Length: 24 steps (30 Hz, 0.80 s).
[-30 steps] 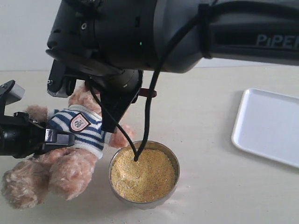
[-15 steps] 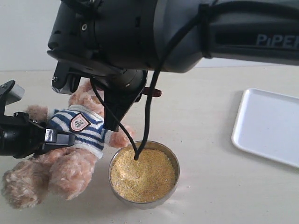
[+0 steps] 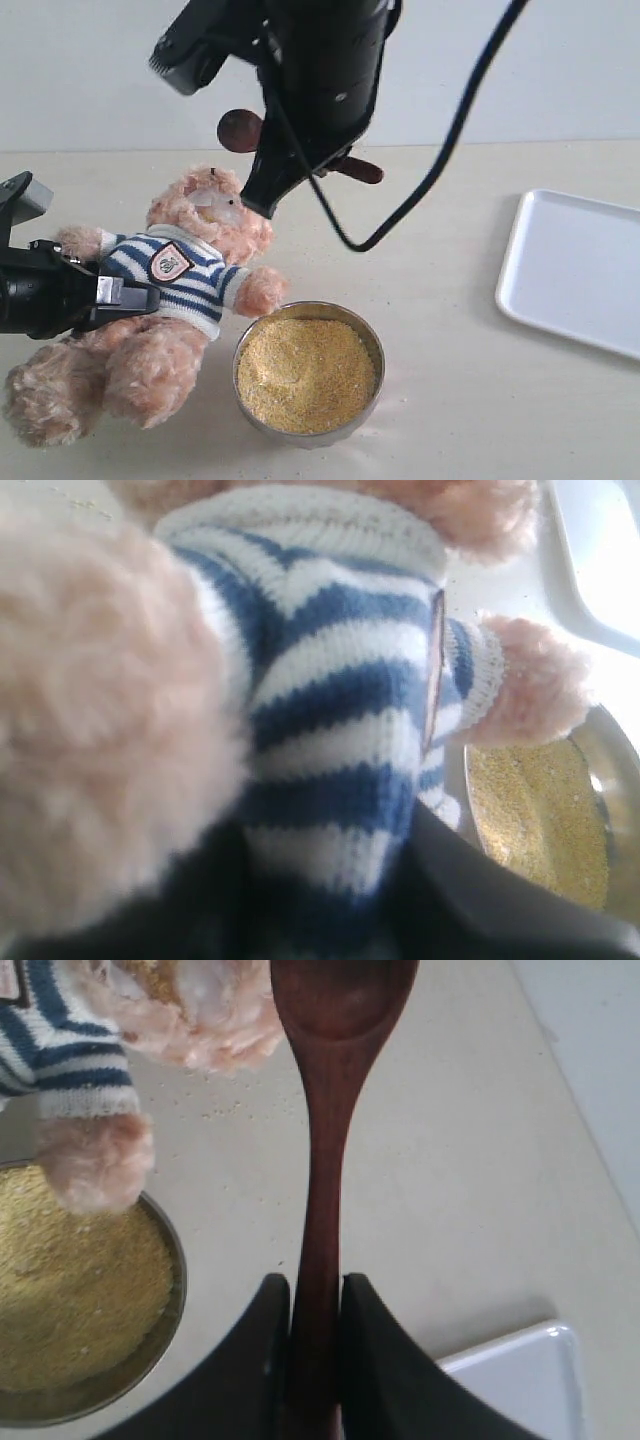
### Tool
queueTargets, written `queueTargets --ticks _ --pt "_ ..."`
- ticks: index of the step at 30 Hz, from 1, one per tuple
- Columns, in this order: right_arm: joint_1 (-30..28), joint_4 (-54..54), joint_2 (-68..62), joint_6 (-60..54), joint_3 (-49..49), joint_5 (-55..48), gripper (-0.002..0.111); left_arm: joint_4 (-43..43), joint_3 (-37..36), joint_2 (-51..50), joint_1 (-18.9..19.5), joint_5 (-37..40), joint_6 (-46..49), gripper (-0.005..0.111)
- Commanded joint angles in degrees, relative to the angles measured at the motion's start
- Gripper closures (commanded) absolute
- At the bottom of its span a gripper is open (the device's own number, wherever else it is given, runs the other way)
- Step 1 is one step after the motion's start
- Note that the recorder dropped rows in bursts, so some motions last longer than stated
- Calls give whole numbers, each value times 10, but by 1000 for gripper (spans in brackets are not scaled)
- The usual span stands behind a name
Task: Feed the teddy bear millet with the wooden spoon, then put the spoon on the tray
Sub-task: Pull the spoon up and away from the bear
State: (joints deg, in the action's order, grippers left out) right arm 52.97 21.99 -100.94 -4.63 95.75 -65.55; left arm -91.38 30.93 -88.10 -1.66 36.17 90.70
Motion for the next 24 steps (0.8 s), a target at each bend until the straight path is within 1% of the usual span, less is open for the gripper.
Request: queueTargets --ticks 1,7,11,16,18,19,20,22,24 --pt "-48 -105 51 -71 2 -29 109 -4 0 0 -3 9 2 102" --pt "-93 -114 91 -75 2 -42 109 -4 0 0 -3 9 2 102" --pt "-109 -138 104 -92 2 -44 109 -17 0 0 -3 9 3 102" --pt "-129 -164 105 -102 2 -44 109 -40 0 0 -3 9 28 102" --pt "-142 -184 105 -107 2 -44 109 -41 0 0 -1 8 35 102" --pt "-155 -220 105 -126 2 -44 109 -51 0 0 -1 0 40 102" --pt "-162 -233 105 -134 2 -44 109 -61 0 0 -1 -4 45 102" --pt "-174 -258 105 -142 2 -44 109 -86 0 0 -1 -8 63 102" --pt "-187 -268 105 -143 2 -44 109 -86 2 0 -1 -8 87 102"
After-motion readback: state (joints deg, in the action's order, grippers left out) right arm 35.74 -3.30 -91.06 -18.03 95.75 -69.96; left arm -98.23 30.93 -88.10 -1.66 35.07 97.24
